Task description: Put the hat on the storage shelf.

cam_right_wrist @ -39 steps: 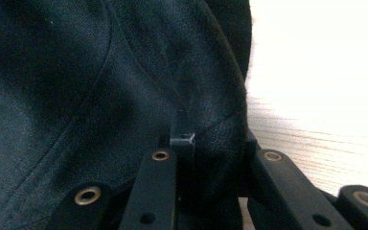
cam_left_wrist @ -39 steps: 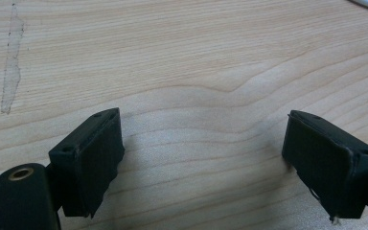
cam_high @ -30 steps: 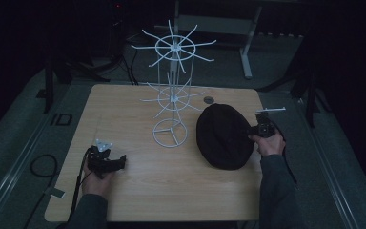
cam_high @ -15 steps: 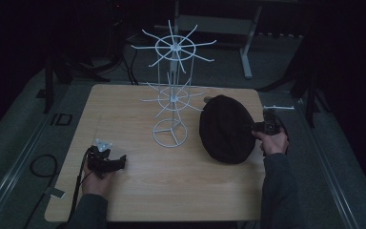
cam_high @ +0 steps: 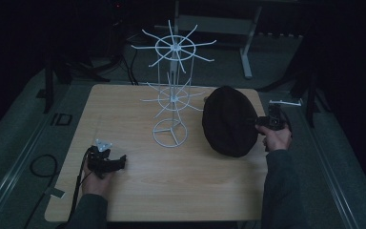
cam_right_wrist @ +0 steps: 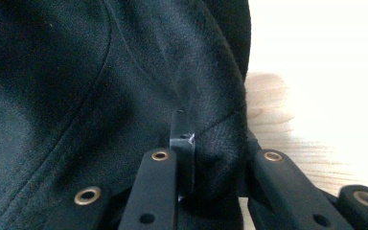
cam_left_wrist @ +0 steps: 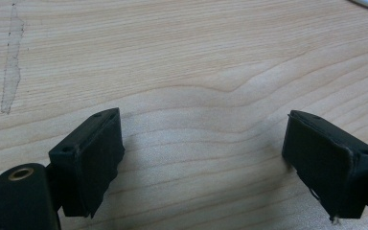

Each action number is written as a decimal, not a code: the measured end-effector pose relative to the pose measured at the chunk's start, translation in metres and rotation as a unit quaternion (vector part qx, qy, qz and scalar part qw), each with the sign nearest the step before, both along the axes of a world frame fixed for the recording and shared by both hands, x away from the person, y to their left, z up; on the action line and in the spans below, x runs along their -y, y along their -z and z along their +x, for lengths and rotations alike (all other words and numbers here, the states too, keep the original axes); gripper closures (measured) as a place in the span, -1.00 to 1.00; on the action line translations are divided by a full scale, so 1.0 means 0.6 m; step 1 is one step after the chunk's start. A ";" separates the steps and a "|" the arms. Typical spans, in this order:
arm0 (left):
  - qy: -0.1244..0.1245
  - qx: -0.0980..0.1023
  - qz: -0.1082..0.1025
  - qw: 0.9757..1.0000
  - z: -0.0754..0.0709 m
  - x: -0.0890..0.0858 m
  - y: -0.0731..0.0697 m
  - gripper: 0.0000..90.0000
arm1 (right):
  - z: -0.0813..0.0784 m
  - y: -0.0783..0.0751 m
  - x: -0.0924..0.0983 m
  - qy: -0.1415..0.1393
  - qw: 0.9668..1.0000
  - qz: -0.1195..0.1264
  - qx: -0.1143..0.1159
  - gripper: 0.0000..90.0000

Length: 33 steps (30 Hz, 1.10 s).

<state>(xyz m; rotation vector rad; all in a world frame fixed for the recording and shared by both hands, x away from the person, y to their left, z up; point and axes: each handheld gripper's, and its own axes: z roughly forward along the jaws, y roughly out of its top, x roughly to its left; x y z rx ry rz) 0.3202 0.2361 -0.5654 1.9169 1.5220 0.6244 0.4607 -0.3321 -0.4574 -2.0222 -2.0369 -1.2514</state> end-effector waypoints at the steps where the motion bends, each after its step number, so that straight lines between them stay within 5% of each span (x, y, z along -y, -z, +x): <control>1: 0.000 0.000 0.000 1.000 0.000 0.000 0.000 -0.68 | 0.000 -0.002 0.001 0.001 1.000 0.002 0.000 0.73; 18: 0.000 0.000 0.000 1.000 0.000 0.000 0.000 -0.68 | 0.000 -0.058 0.021 0.020 0.999 0.034 0.028 0.73; 33: 0.000 0.000 0.000 1.000 0.000 0.000 0.000 -0.68 | 0.000 -0.105 0.012 0.015 0.998 0.030 0.051 0.73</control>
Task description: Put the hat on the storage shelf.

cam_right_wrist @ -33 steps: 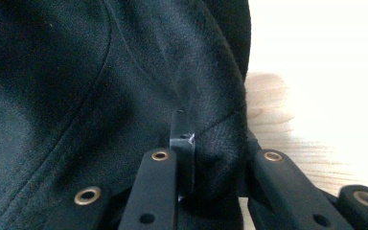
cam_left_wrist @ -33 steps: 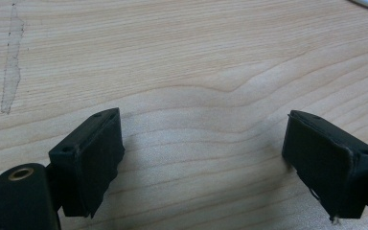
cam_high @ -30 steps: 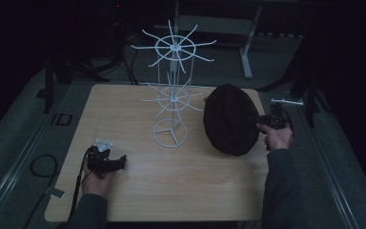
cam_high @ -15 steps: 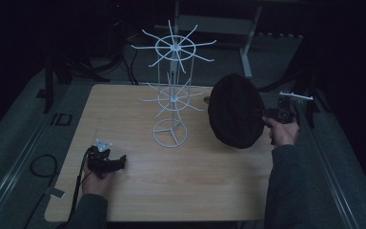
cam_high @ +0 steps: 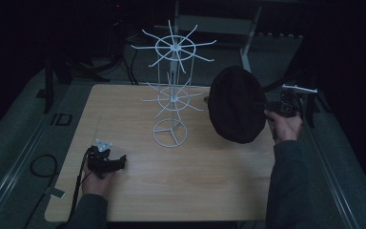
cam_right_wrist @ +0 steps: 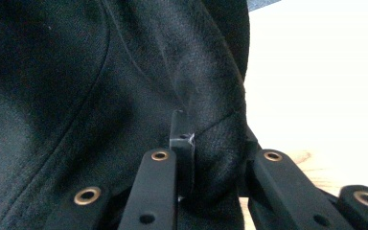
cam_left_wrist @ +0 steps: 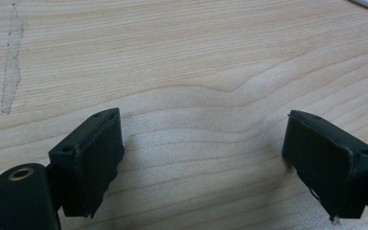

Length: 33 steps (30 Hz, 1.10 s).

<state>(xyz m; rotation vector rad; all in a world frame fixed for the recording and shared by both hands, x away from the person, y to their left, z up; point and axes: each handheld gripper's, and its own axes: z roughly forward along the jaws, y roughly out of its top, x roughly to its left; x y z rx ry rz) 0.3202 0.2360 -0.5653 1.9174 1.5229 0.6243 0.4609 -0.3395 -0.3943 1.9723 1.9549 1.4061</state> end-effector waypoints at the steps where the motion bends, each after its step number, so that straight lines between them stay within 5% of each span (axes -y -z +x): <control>1: 0.000 0.000 0.000 1.000 0.000 0.000 0.000 -0.68 | 0.000 -0.003 -0.001 -0.001 1.000 -0.001 0.001 0.73; 19: 0.000 0.000 0.000 1.000 0.000 0.000 0.000 -0.68 | 0.005 -0.052 -0.033 -0.020 0.999 0.000 0.028 0.72; 33: 0.001 0.001 0.000 1.000 0.000 0.000 0.000 -0.68 | -0.009 -0.080 -0.043 -0.030 0.998 0.023 0.042 0.72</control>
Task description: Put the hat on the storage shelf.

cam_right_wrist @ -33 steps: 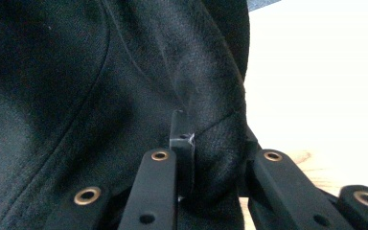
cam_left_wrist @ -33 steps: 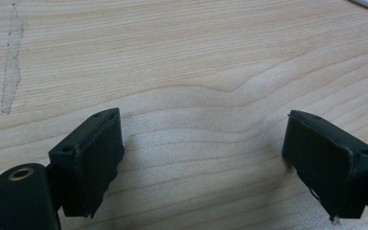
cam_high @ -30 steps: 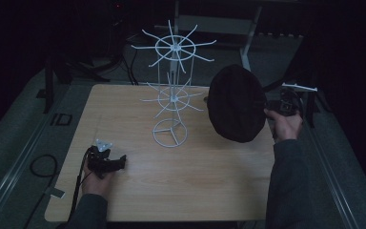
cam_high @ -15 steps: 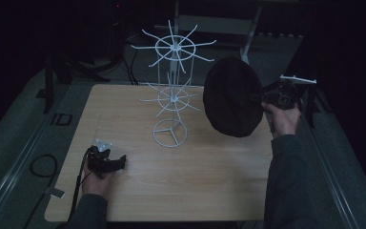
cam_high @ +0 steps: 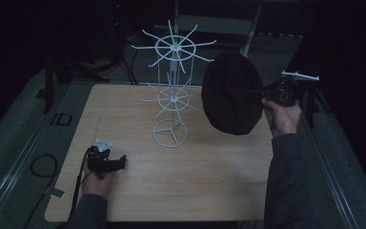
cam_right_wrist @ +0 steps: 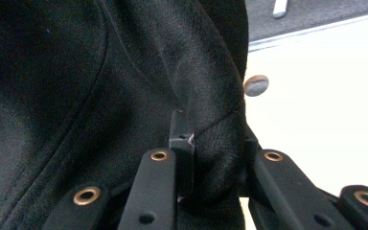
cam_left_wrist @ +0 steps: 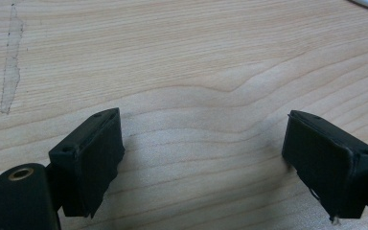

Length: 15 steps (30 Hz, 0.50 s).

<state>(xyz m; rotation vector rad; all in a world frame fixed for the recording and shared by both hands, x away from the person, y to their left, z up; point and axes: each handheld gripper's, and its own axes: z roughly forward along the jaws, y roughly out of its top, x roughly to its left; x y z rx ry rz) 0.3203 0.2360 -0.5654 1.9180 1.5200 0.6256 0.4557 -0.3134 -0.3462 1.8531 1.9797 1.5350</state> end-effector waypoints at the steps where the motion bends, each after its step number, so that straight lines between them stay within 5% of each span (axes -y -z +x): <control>1: 0.000 0.000 0.000 1.000 0.000 0.000 0.000 -0.68 | 0.000 0.000 0.000 0.000 1.000 0.000 0.000 0.72; 15: 0.000 0.000 0.000 1.000 0.000 0.000 0.000 -0.68 | -0.011 -0.023 0.003 -0.006 0.999 0.039 0.017 0.72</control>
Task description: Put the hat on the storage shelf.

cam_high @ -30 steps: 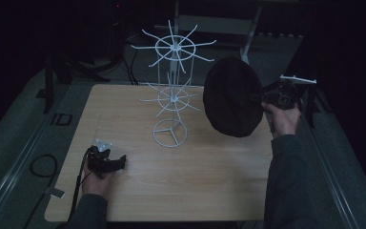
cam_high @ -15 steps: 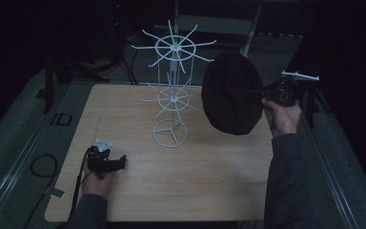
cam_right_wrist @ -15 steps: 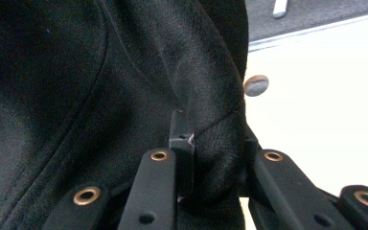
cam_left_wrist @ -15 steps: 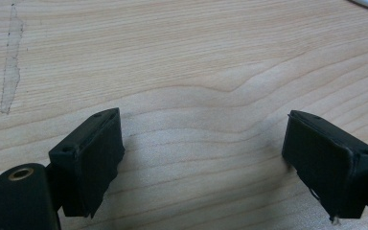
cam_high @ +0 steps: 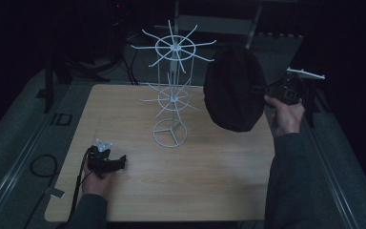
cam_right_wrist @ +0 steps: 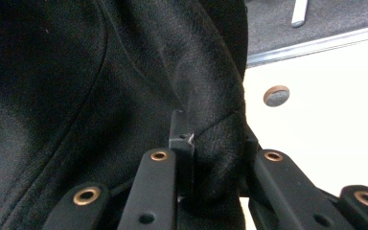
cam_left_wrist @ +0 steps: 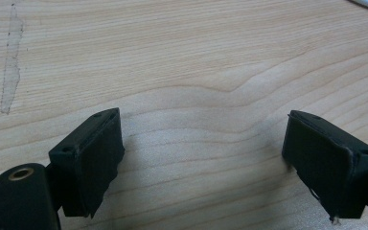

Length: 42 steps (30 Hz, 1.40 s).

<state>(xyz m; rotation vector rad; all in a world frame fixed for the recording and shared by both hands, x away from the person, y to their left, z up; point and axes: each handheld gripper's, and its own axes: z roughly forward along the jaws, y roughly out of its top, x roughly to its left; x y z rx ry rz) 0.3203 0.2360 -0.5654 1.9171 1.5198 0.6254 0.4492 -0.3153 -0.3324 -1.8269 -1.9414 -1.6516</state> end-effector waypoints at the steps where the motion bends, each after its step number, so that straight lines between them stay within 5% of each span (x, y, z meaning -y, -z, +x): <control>1: 0.000 0.000 0.000 1.000 0.000 0.000 0.000 -0.68 | 0.000 0.000 0.000 0.000 1.000 0.000 0.002 0.72; 42: 0.000 -0.001 0.000 1.000 0.000 0.000 0.000 -0.68 | -0.030 -0.037 0.009 -0.004 0.999 0.039 0.030 0.72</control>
